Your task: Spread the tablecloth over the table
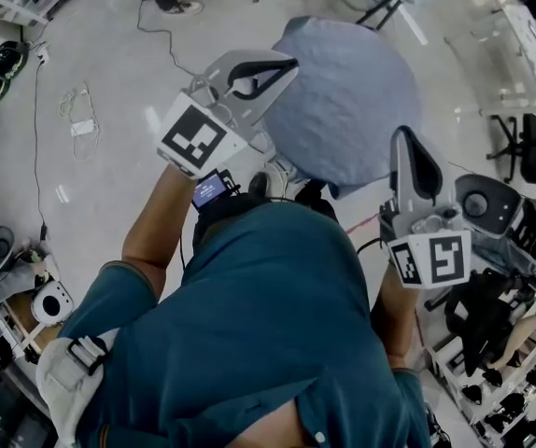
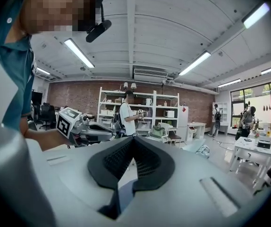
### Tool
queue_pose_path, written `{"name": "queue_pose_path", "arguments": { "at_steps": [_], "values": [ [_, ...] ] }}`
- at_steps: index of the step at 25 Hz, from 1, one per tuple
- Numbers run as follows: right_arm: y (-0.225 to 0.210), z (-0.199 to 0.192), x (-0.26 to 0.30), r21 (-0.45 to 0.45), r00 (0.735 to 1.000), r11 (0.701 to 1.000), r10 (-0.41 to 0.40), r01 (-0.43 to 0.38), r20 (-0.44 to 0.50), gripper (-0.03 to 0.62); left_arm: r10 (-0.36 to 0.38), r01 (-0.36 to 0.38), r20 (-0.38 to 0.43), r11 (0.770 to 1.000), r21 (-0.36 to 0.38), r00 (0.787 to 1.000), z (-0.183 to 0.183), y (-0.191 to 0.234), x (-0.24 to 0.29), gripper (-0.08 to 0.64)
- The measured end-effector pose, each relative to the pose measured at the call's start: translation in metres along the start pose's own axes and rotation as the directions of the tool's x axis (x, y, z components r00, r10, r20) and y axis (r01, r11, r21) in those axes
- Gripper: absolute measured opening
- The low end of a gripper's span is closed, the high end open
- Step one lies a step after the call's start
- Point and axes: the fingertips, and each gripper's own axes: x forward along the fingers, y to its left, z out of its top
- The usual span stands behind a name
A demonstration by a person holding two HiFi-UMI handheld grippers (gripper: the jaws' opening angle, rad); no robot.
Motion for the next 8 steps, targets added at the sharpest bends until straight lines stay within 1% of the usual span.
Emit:
{"name": "queue_pose_path", "arguments": {
  "at_steps": [8],
  "values": [
    [0.0005,-0.0067,-0.0062,0.009,0.999,0.999,-0.034,0.034,-0.012,0.009,-0.026,0.026,-0.005,1.000,0.002,1.000,-0.0057,-0.0046,0.0003,0.001]
  ]
}}
